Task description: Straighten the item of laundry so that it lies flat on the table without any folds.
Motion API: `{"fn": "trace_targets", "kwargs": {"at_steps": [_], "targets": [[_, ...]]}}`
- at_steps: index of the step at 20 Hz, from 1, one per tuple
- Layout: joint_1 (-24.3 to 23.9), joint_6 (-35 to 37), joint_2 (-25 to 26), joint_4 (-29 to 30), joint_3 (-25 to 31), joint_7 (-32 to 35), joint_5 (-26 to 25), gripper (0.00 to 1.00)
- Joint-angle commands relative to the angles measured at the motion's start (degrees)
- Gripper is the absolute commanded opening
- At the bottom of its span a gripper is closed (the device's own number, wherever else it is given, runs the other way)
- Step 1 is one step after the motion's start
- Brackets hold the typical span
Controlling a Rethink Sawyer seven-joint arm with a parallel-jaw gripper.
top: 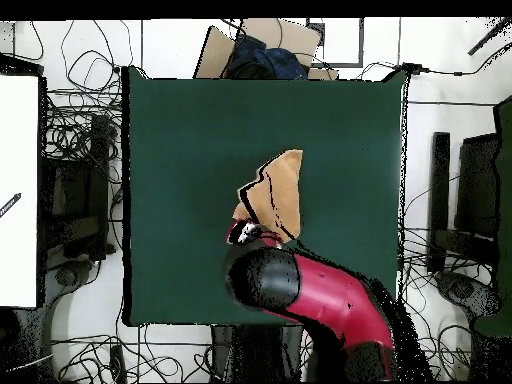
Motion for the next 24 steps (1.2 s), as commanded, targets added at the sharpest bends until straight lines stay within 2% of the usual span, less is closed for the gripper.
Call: {"fn": "trace_targets", "kwargs": {"at_steps": [1, 4, 8, 13, 18, 21, 24], "targets": [[-11.2, 0.8, -4.0, 10.0, 14.7, -13.1, 2.7, 0.0], [-15.4, -1.3, -1.5, 10.2, 19.2, -12.9, 1.3, 0.0], [-16.8, 1.2, -0.7, 7.4, 20.0, -11.6, -1.6, 0.0], [-20.1, 3.3, -0.7, 6.8, 22.2, -12.3, -3.3, 0.0], [-21.4, 5.3, 0.4, 4.8, 23.5, -11.2, -5.5, 0.0], [-21.9, 9.6, -2.3, 3.7, 22.6, -11.4, -6.8, 0.0], [-24.5, 14.7, -7.2, 3.6, 21.4, -15.0, -8.6, 0.0]]}}
